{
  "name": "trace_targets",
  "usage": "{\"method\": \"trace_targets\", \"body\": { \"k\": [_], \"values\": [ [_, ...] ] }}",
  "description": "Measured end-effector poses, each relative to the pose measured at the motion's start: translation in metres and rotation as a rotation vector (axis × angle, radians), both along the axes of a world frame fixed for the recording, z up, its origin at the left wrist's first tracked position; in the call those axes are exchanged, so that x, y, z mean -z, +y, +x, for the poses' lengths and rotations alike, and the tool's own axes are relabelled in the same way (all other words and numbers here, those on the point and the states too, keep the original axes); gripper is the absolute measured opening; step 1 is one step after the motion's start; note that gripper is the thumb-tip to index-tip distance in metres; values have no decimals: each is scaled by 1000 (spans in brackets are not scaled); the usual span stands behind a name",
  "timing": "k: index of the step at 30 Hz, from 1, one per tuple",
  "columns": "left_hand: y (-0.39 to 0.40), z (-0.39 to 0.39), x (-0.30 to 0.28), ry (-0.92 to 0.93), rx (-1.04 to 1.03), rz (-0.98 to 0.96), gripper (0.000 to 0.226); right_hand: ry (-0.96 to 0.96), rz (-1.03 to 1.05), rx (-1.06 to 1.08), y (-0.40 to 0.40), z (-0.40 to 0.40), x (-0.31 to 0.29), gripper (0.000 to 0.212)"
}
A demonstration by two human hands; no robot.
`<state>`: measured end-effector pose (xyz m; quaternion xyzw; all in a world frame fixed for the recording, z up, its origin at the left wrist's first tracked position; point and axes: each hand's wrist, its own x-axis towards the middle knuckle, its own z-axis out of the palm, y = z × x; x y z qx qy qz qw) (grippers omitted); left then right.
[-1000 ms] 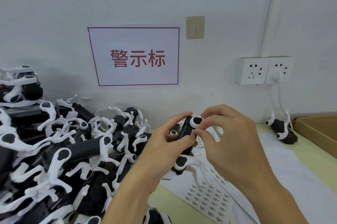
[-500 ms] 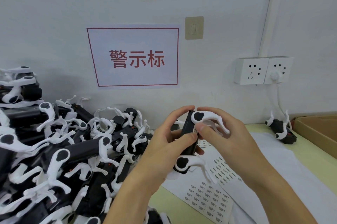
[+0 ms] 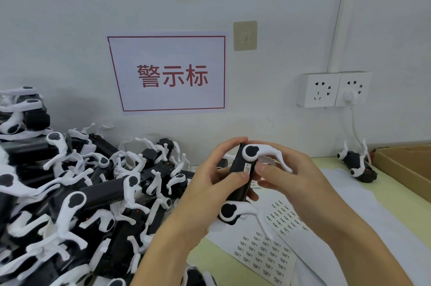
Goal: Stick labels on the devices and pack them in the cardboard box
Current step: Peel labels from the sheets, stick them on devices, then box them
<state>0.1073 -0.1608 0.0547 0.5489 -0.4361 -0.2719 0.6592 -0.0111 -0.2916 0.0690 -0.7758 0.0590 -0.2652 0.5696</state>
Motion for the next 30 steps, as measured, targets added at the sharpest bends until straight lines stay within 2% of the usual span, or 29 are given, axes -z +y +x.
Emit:
{"method": "trace_targets", "body": {
  "k": [10, 18, 30],
  "values": [
    [0, -1, 0, -16, 2, -3, 46, 3, 3, 28, 1, 1, -1, 29],
    [1, 2, 1, -9, 11, 1, 52, 43, 5, -14, -4, -1, 0, 37],
    [2, 1, 0, -34, 0, 4, 50, 26, -2, 2, 0, -3, -4, 33]
  ]
}}
